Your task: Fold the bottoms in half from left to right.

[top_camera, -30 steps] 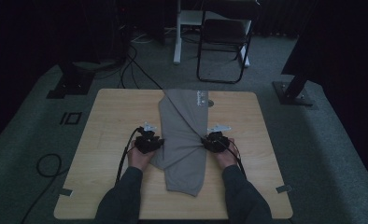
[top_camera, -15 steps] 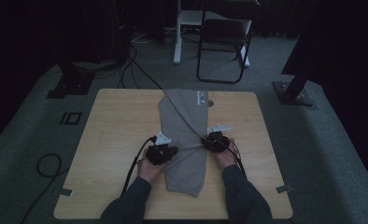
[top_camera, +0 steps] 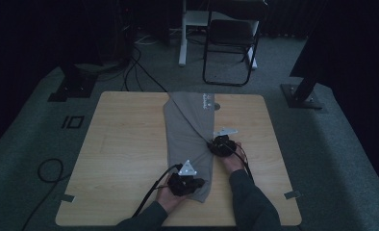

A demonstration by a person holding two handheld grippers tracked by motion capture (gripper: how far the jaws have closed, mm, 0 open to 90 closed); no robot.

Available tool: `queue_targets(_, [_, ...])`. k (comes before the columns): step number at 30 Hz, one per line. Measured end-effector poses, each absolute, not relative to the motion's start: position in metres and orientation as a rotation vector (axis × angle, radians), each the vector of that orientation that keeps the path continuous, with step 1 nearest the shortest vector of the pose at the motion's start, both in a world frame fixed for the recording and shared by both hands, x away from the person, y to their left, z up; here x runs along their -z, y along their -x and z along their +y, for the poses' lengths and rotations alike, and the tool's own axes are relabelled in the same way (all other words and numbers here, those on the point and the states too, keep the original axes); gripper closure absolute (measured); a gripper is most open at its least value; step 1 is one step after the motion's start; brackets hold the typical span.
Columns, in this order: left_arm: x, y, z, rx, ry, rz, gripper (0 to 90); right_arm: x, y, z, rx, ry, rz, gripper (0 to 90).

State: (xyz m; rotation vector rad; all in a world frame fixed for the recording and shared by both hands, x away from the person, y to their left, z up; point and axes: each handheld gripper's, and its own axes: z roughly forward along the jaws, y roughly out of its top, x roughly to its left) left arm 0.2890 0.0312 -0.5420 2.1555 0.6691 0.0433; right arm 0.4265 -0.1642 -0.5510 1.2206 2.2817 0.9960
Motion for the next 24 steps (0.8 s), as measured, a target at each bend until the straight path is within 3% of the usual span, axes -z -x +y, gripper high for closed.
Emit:
queue_targets(5, [0.541,-0.276,0.025,0.033,-2.156,0.610,82.3,0.551,-0.427,-0.164,-0.992,-1.221,2.285,69.1])
queue_targets(9, [0.535,-0.272,0.033,0.062,-2.135,0.575,68.5,0.551,-0.428,-0.165,-0.994,-1.218,2.289,68.9])
queue_targets(12, [0.525,-0.273,0.049,0.036,-2.101,0.593,65.4,0.551,-0.428,-0.165,-0.993,-1.221,2.289,68.5])
queue_targets(18, [0.518,-0.283,0.078,-0.092,-2.088,0.689,64.3,0.550,-0.428,-0.164,-0.986,-1.230,2.290,67.7])
queue_targets(24, [0.530,-0.290,0.091,-0.047,-2.161,0.730,67.2,0.550,-0.428,-0.164,-0.988,-1.229,2.291,67.6])
